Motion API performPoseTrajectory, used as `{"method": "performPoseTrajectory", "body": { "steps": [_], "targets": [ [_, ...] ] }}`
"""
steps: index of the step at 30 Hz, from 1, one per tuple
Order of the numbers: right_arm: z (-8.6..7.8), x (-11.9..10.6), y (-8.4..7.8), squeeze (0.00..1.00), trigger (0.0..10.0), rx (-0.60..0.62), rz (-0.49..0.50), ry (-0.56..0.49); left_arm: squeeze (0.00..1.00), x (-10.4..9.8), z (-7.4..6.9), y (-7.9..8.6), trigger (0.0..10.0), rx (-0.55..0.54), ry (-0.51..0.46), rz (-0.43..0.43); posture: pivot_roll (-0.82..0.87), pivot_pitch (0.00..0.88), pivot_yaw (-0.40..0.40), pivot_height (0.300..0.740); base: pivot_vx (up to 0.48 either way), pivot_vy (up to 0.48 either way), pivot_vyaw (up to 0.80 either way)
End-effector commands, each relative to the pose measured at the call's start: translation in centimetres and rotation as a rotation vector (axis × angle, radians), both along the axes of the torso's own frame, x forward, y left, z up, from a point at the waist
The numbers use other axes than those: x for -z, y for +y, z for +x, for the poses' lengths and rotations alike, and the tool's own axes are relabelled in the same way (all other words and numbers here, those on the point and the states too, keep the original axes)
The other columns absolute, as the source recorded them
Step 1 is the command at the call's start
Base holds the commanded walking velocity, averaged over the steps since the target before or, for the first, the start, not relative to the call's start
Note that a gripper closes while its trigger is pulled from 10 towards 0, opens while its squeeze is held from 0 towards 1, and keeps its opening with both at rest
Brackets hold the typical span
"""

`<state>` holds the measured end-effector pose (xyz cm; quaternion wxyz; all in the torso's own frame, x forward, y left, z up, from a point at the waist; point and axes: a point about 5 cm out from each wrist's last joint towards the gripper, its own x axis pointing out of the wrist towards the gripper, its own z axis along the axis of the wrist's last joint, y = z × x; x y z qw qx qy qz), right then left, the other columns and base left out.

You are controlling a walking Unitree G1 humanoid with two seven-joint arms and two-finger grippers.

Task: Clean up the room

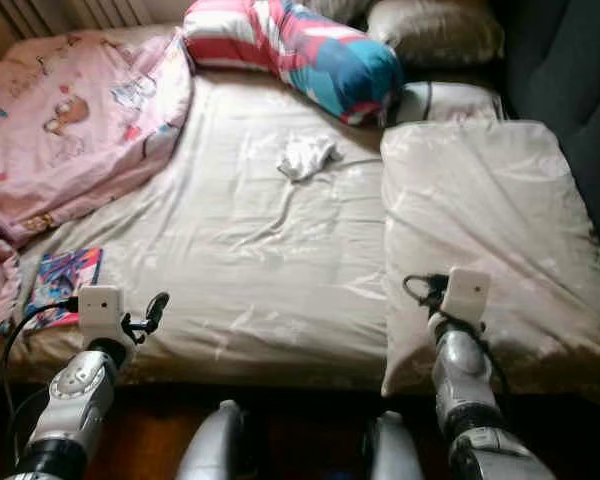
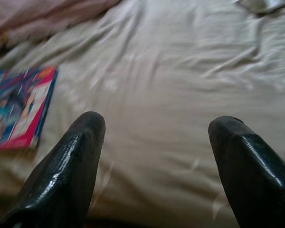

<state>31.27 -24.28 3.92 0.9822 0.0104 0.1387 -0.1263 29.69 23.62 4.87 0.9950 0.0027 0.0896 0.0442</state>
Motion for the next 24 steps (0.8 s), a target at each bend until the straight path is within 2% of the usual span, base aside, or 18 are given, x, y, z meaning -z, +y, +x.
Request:
{"method": "performPoseTrajectory", "body": {
  "steps": [1, 2, 3, 7, 8, 9, 10, 11, 16, 17, 19, 21, 24],
  "targets": [
    [-1.2, 1.8, 0.5, 0.0, 10.0, -0.022, 0.022, 0.083, 0.0, 1.4, -1.0, 0.7, 10.0, -0.04, 0.055, -0.003, 0.03, 0.094, 0.061, 0.708, 0.0, 0.0, 0.0],
    [-1.7, 2.6, 0.8, 0.0, 10.0, -0.034, 0.032, 0.121, 0.0, 2.0, -1.4, 0.8, 10.0, -0.058, 0.078, -0.015, 0.03, 0.081, 0.051, 0.713, 0.0, 0.0, 0.0],
    [-3.0, 4.1, 1.1, 0.0, 10.0, -0.06, 0.058, 0.201, 0.0, 3.5, -2.2, 0.9, 10.0, -0.099, 0.14, -0.045, 0.03, 0.061, 0.031, 0.728, 0.0, 0.0, 0.0],
    [-4.5, 5.8, 1.7, 0.0, 10.0, -0.123, 0.027, 0.301, 0.0, 5.4, -3.6, 1.0, 10.0, -0.133, 0.23, -0.051, 0.02, 0.04, 0.007, 0.74, 0.0, 0.0, 0.0],
    [-5.4, 6.7, 2.2, 0.0, 10.0, -0.176, -0.009, 0.363, 0.0, 6.4, -4.4, 0.9, 10.0, -0.167, 0.272, -0.08, 0.02, 0.029, -0.001, 0.74, 0.0, 0.0, 0.0],
    [-5.7, 7.0, 2.3, 0.0, 10.0, -0.191, -0.018, 0.385, 0.0, 6.7, -4.7, 0.8, 10.0, -0.18, 0.289, -0.089, 0.02, 0.029, -0.001, 0.74, 0.0, 0.0, 0.0],
    [-6.5, 7.7, 2.5, 0.0, 10.0, -0.195, -0.006, 0.42, 0.0, 7.7, -5.7, 0.6, 10.0, -0.196, 0.341, -0.1, 0.03, 0.023, -0.012, 0.74, 0.0, 0.0, 0.0],
    [-6.5, 7.7, 2.5, 0.0, 10.0, -0.195, -0.006, 0.42, 0.0, 7.7, -5.7, 0.6, 10.0, -0.196, 0.341, -0.1, 0.03, 0.023, -0.012, 0.74, 0.0, 0.0, 0.0],
    [-8.4, 9.3, 3.2, 0.0, 10.0, -0.206, 0.0, 0.518, 0.0, 10.3, -8.2, -0.5, 10.0, -0.182, 0.498, -0.114, 0.03, 0.003, -0.024, 0.74, 0.0, 0.0, 0.0],
    [-8.4, 9.3, 3.2, 0.0, 10.0, -0.206, 0.0, 0.518, 0.0, 10.3, -8.2, -0.5, 10.0, -0.182, 0.498, -0.114, 0.03, 0.003, -0.024, 0.74, 0.0, 0.0, 0.0],
    [-9.4, 10.2, 4.1, 0.0, 10.0, -0.232, -0.006, 0.566, 0.0, 11.4, -9.7, -1.2, 10.0, -0.164, 0.582, -0.108, 0.03, 0.0, -0.021, 0.74, 0.0, 0.0, 0.0],
    [-9.8, 10.4, 4.2, 0.0, 10.0, -0.227, -0.001, 0.577, 0.0, 11.7, -10.0, -1.3, 10.0, -0.162, 0.602, -0.104, 0.03, 0.0, -0.02, 0.74, 0.0, 0.0, 0.0],
    [-10.9, 11.1, 4.7, 0.0, 10.0, -0.189, 0.068, 0.597, 0.0, 12.0, -10.4, -1.6, 10.0, -0.156, 0.624, -0.107, 0.03, 0.0, -0.018, 0.74, 0.0, 0.0, 0.0]
  ]
}}
